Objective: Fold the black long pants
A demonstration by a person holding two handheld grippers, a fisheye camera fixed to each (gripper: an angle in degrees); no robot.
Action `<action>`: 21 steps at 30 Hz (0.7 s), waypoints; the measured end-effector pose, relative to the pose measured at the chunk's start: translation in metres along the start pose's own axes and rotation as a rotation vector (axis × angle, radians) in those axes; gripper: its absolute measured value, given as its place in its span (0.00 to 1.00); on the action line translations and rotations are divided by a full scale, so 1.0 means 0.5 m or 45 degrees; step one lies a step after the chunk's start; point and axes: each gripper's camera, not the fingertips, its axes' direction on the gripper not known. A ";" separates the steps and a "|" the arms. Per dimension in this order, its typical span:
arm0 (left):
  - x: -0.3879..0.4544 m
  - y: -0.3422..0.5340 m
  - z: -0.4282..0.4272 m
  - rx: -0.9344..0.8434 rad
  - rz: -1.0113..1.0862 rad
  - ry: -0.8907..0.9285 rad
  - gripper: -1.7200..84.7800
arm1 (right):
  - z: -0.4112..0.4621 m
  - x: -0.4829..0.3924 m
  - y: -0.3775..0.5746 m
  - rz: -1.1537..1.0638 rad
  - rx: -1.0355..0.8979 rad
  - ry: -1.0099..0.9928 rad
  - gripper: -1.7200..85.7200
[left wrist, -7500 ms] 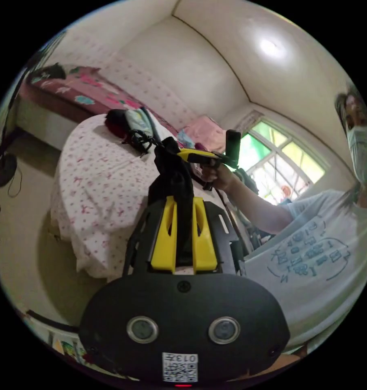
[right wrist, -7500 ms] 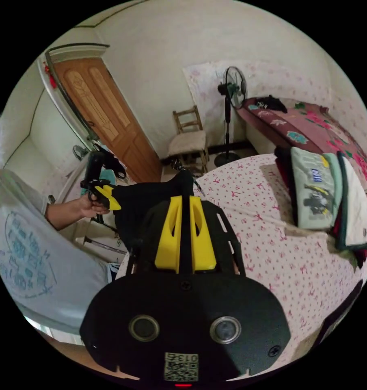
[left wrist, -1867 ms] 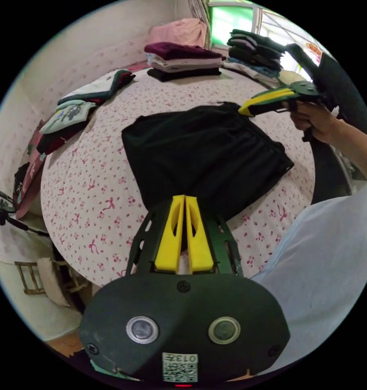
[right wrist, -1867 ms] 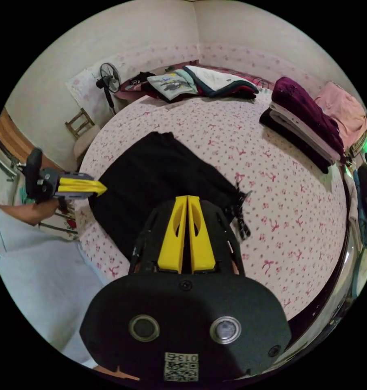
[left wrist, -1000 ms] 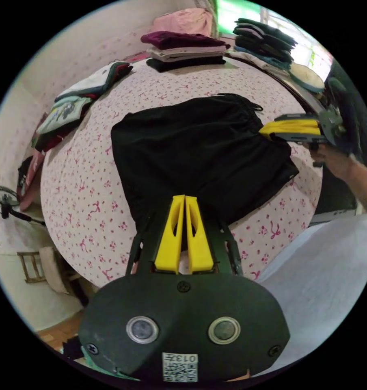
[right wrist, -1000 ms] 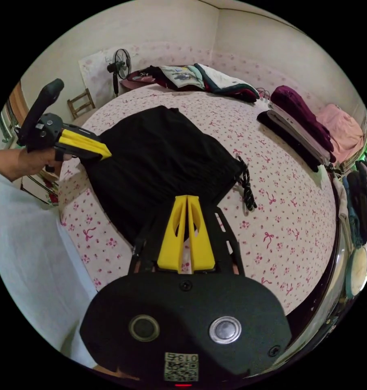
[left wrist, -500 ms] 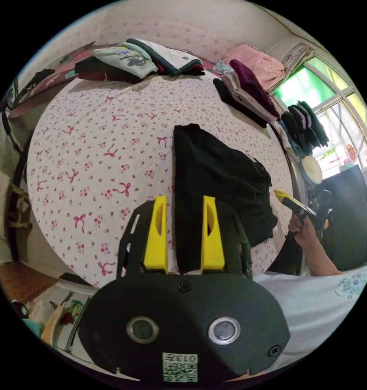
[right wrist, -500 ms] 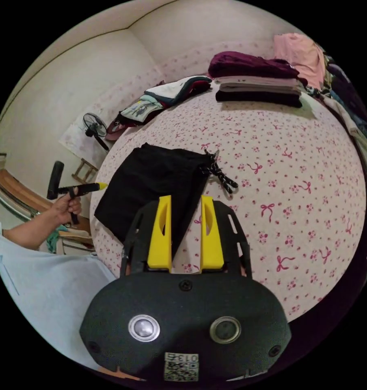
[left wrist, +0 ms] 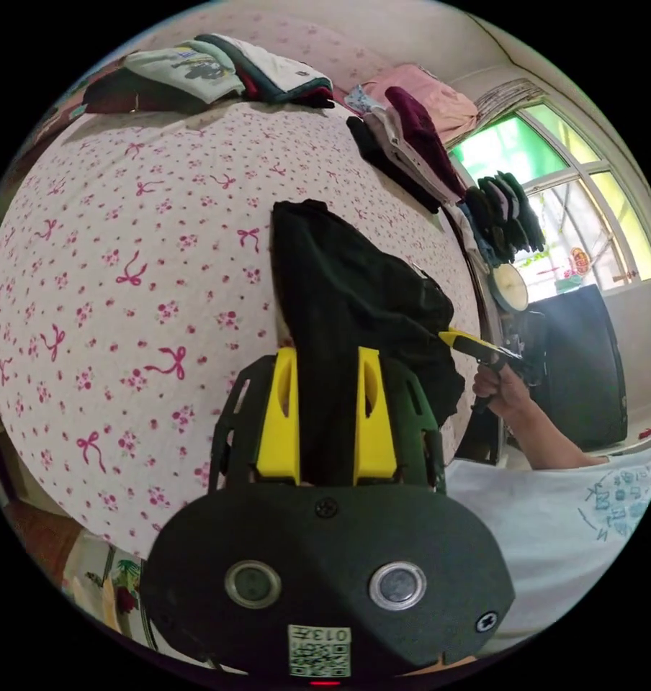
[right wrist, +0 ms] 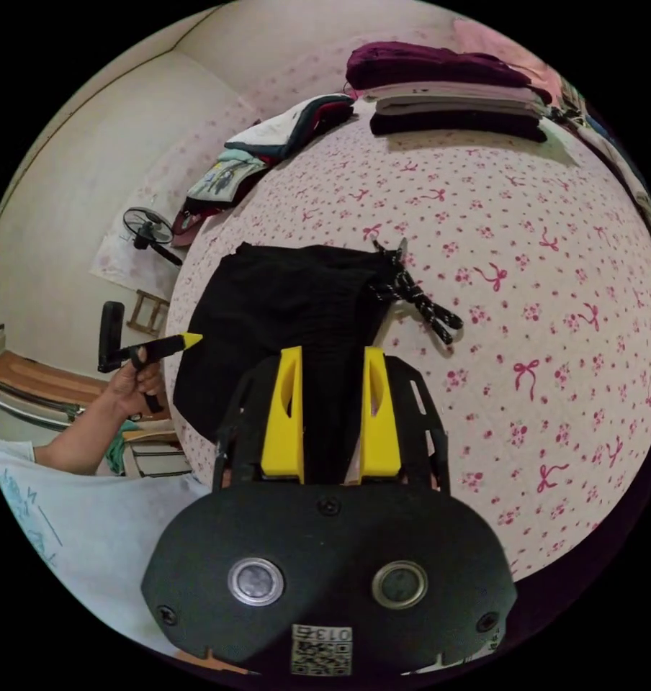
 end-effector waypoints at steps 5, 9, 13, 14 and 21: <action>0.056 -0.019 -0.030 0.063 0.202 -0.071 0.11 | -0.022 -0.048 -0.007 -0.151 0.022 0.176 0.14; 0.029 -0.050 -0.018 0.018 0.129 -0.071 0.12 | -0.019 -0.011 -0.014 -0.018 -0.005 0.105 0.15; 0.012 -0.081 -0.005 -0.023 0.043 0.035 0.11 | -0.027 0.004 -0.023 0.041 0.018 0.047 0.13; 0.014 -0.088 -0.003 -0.024 0.012 0.042 0.10 | -0.028 0.004 -0.022 0.042 0.022 0.040 0.12; 0.137 -0.114 -0.044 0.068 0.193 -0.160 0.09 | -0.073 -0.070 -0.017 -0.177 0.052 0.227 0.07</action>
